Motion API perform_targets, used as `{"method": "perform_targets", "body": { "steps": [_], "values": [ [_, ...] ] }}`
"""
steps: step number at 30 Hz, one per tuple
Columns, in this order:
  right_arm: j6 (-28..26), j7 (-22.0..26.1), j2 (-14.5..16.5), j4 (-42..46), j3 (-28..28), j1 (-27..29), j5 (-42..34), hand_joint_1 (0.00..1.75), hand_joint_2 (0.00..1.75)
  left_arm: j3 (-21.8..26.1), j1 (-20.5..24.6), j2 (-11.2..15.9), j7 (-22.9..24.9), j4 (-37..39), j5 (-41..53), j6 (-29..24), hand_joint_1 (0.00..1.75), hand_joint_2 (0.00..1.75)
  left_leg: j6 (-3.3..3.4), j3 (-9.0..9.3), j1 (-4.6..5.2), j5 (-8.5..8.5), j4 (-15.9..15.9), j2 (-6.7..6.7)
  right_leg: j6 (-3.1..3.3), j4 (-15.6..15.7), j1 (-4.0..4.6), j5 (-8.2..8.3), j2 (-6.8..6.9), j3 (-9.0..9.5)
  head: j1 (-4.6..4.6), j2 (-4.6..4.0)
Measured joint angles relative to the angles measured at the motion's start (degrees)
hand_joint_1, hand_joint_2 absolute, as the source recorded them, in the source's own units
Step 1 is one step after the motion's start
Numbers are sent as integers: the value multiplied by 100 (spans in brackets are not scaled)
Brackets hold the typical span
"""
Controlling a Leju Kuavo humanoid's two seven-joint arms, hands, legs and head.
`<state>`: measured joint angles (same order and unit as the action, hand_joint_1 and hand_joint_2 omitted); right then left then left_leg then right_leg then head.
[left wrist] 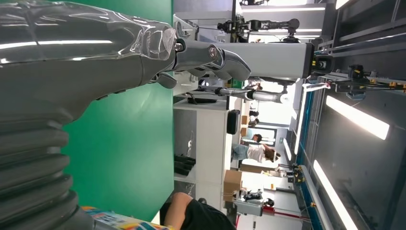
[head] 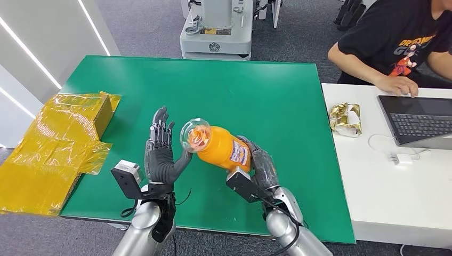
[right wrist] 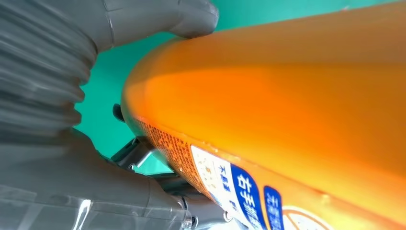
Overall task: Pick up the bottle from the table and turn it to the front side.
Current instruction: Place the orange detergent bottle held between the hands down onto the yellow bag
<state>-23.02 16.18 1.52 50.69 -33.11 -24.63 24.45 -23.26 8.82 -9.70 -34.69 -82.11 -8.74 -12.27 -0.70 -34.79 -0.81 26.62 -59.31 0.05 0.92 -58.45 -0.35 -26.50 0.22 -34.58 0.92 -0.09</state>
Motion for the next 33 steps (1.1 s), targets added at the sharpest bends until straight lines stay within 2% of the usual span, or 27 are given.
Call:
{"method": "perform_targets", "body": {
  "steps": [18,25,33],
  "values": [
    [17,-119,-120,-17,352,-90,-3,175,175,0,-132,27,-7,-205,45,374,0,175,0,0,0,0,0,0,0,0,0,0,0,0,0,0],
    [453,-231,-101,-218,326,-165,107,175,175,-4,-176,31,-10,-321,238,453,0,175,0,-1,0,0,0,-1,0,-1,0,0,1,1,-1,0],
    [950,-277,64,-376,73,-322,362,175,175,-4,-195,24,-2,-320,345,407,0,175,0,0,-1,0,0,0,0,-2,0,0,0,0,0,0]
  ]
}}
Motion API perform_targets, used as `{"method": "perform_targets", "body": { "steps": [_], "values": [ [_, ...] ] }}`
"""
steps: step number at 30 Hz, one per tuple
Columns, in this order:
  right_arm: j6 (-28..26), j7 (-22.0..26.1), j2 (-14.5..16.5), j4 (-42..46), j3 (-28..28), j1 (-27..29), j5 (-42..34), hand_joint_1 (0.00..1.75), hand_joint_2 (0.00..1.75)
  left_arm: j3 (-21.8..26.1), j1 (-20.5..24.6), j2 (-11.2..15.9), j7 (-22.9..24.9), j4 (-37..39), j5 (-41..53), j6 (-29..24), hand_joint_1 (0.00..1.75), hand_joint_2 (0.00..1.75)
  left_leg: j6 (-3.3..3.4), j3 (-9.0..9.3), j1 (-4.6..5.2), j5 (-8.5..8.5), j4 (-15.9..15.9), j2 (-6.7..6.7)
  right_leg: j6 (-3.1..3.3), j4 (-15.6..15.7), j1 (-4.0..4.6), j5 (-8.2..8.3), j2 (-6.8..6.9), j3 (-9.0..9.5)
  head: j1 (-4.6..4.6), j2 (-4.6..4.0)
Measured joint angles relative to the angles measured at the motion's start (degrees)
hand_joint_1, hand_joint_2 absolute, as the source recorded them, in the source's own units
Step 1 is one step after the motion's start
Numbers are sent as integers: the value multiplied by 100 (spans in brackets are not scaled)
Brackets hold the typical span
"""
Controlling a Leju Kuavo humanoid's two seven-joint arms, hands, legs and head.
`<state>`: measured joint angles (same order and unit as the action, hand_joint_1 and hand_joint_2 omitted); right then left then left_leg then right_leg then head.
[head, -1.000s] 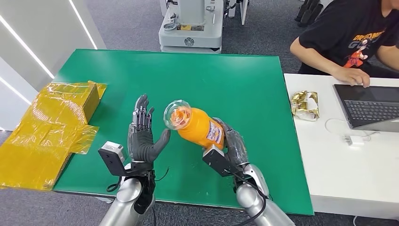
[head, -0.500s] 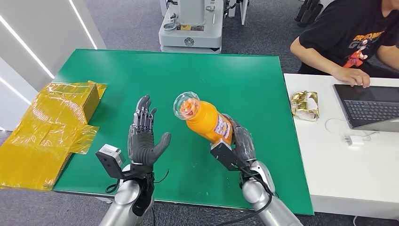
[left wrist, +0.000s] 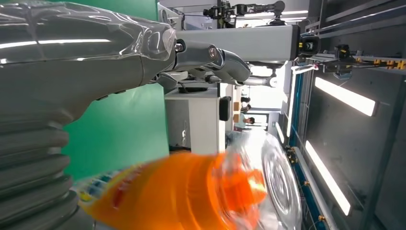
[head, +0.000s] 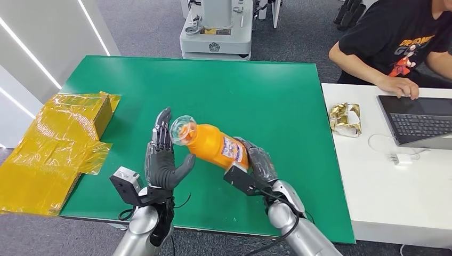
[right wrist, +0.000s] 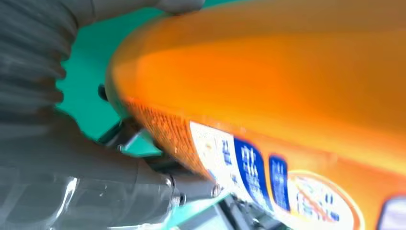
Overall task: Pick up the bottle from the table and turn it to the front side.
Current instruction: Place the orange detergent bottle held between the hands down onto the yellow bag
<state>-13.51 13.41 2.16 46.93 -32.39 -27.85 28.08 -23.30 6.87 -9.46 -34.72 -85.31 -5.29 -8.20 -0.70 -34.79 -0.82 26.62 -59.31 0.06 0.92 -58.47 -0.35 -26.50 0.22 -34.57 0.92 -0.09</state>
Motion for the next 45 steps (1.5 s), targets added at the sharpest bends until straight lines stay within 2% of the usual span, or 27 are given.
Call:
{"method": "perform_targets", "body": {
  "steps": [7,18,19,22,23,44,45],
  "values": [
    [453,-75,147,-2,-298,-52,169,175,175,0,7,-28,43,48,-63,1,0,175,0,0,0,0,0,0,0,0,1,0,0,0,-1,0],
    [763,-71,245,-12,-392,-110,279,175,175,1,15,-38,55,143,-199,-14,0,175,0,0,1,0,0,-1,0,1,0,0,1,0,-1,0],
    [776,-90,245,-21,-397,-120,325,175,175,0,15,-38,55,150,-203,-15,6,175,0,0,1,0,0,-1,0,1,0,0,0,0,-1,0],
    [784,-207,246,-86,-427,-177,558,175,175,1,19,-38,55,181,-215,-15,137,175,0,0,1,0,0,0,0,1,0,0,0,0,-1,0],
    [778,-242,247,-118,-434,-201,627,175,175,2,21,-39,55,193,-219,-15,175,175,0,0,1,0,0,0,0,1,0,0,0,0,-1,0],
    [660,-187,277,-490,-406,-262,869,175,175,2,31,-55,-66,295,-260,54,175,175,0,0,0,0,0,-1,0,1,0,0,1,0,0,0],
    [633,-158,279,-497,-401,-261,856,147,175,2,32,-55,-68,295,-260,52,175,175,0,0,0,0,0,-1,0,1,0,0,1,0,0,0]
  ]
}}
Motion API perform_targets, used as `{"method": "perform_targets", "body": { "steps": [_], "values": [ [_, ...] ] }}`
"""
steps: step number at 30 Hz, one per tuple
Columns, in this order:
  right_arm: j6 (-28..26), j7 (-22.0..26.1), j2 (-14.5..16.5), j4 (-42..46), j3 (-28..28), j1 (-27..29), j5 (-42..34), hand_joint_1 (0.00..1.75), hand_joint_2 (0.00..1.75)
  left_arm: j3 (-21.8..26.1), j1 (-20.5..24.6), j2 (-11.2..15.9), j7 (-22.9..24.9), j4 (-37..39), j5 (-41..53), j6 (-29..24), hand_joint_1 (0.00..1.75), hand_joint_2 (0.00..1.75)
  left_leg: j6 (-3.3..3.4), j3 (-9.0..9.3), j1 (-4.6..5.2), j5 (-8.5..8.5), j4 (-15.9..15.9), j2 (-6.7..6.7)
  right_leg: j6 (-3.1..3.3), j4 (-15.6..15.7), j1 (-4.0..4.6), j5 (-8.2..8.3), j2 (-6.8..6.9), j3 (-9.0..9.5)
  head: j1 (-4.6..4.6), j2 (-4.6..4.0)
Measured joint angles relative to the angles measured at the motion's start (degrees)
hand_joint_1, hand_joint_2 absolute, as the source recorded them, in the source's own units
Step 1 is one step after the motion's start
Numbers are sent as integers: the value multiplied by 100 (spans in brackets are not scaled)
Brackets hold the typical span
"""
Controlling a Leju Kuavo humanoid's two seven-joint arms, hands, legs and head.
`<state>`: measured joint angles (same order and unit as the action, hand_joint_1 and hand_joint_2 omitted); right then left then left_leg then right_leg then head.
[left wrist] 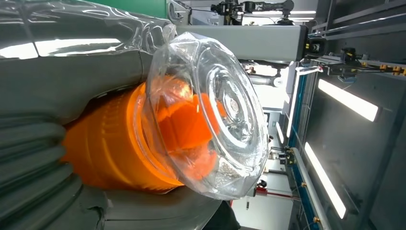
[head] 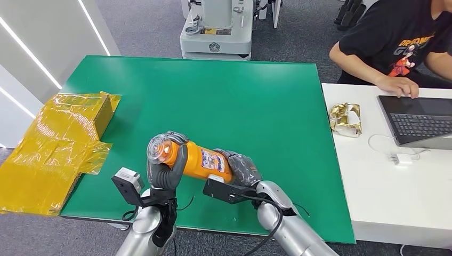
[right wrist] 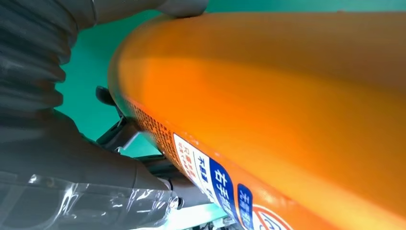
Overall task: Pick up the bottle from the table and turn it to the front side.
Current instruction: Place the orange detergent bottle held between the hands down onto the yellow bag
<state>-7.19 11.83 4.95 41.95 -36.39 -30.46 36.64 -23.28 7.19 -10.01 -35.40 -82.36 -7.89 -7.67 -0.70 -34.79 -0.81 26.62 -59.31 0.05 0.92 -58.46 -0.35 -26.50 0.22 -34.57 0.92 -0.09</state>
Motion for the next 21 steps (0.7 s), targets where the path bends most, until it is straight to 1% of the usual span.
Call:
{"method": "perform_targets", "body": {
  "steps": [3,4,8,11,15,17,19,21],
  "values": [
    [-69,101,1,-19,9,8,-63,16,175,0,10,0,-6,0,1,-9,175,175,0,0,0,0,0,0,0,0,0,0,0,0,1,0],
    [-94,157,1,-23,13,17,-108,0,175,0,18,0,-6,0,1,-14,175,175,0,0,0,0,0,0,0,0,0,0,0,0,0,0],
    [-375,541,12,60,78,120,-416,0,175,10,30,11,-2,9,-5,-69,175,175,0,-1,0,0,0,1,0,0,0,0,-1,-1,0,0],
    [-663,803,38,327,144,280,-686,0,175,11,27,15,-1,24,-24,-127,175,175,0,-1,0,0,0,2,0,1,0,0,-2,-2,0,0],
    [-891,986,46,768,257,536,-1037,0,175,11,24,21,-1,24,-61,-183,175,175,0,-1,0,1,1,2,0,1,0,-1,-2,-2,1,0],
    [-1008,1190,61,1012,363,701,-1565,0,175,11,19,26,3,28,-79,-198,175,175,0,-1,0,1,1,1,0,2,0,-1,1,-2,0,0],
    [-1236,1497,86,1309,479,917,-2389,0,175,11,10,31,8,49,-96,-208,175,175,0,-1,0,1,1,-1,1,2,0,-2,3,-2,-1,0],
    [-1519,1773,99,1663,539,1180,-3055,0,175,11,4,35,9,84,-99,-208,175,175,0,-1,0,1,1,0,1,3,0,-2,1,-2,0,0]
  ]
}}
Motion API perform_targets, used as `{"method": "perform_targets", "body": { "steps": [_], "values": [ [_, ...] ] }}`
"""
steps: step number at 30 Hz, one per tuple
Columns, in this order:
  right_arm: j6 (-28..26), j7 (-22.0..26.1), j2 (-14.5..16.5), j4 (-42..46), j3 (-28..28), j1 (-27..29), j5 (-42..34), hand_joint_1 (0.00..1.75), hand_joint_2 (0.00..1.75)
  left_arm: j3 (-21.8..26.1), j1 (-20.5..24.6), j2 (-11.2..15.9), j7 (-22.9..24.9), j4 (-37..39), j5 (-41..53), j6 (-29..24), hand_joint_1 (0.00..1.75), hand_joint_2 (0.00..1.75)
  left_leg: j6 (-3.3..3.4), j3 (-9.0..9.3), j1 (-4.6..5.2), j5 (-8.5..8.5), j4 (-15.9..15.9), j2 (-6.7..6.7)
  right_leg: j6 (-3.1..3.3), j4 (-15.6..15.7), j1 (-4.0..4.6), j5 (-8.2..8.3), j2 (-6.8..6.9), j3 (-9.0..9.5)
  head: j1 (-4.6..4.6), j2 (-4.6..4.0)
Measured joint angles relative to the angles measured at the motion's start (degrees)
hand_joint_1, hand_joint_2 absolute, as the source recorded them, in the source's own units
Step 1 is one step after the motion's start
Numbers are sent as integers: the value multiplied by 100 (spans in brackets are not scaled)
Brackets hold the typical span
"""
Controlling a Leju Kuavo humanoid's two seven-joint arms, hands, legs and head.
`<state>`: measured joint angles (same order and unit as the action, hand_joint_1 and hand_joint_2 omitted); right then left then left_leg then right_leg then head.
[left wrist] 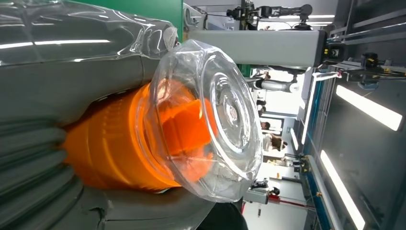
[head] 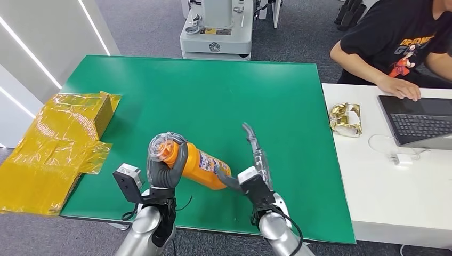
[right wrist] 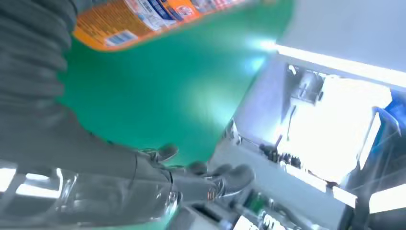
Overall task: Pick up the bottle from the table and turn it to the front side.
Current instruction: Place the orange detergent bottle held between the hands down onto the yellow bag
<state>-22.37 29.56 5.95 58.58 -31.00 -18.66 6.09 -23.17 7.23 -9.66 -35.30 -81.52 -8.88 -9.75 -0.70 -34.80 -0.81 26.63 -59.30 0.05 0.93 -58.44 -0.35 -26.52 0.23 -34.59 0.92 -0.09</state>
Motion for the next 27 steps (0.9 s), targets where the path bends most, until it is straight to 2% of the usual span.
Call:
{"method": "perform_targets", "body": {
  "steps": [3,9,14,23,27],
  "values": [
    [-280,222,0,572,13,431,-425,0,175,0,1,-1,0,52,4,12,175,175,0,0,0,1,0,2,0,0,0,0,-2,-1,1,0],
    [-697,563,-5,1683,21,1110,-415,0,175,5,57,29,-72,87,113,-26,175,175,0,0,0,1,2,1,2,0,0,-3,-1,-2,0,0],
    [-435,524,-21,2631,160,1529,-746,0,175,65,124,131,-109,84,318,-102,175,175,-1,2,0,1,4,3,3,-1,0,-3,-3,-1,0,0],
    [-461,565,-24,3189,347,1759,-742,0,175,144,118,219,-113,67,504,-189,175,175,-1,1,0,1,3,3,3,-1,0,-3,-3,-1,-1,0],
    [-599,611,-24,3354,444,1912,-576,0,175,228,95,321,-85,-146,1204,-550,175,175,-2,0,-1,1,4,3,3,-1,0,-3,-3,-1,-1,0]
  ]
}}
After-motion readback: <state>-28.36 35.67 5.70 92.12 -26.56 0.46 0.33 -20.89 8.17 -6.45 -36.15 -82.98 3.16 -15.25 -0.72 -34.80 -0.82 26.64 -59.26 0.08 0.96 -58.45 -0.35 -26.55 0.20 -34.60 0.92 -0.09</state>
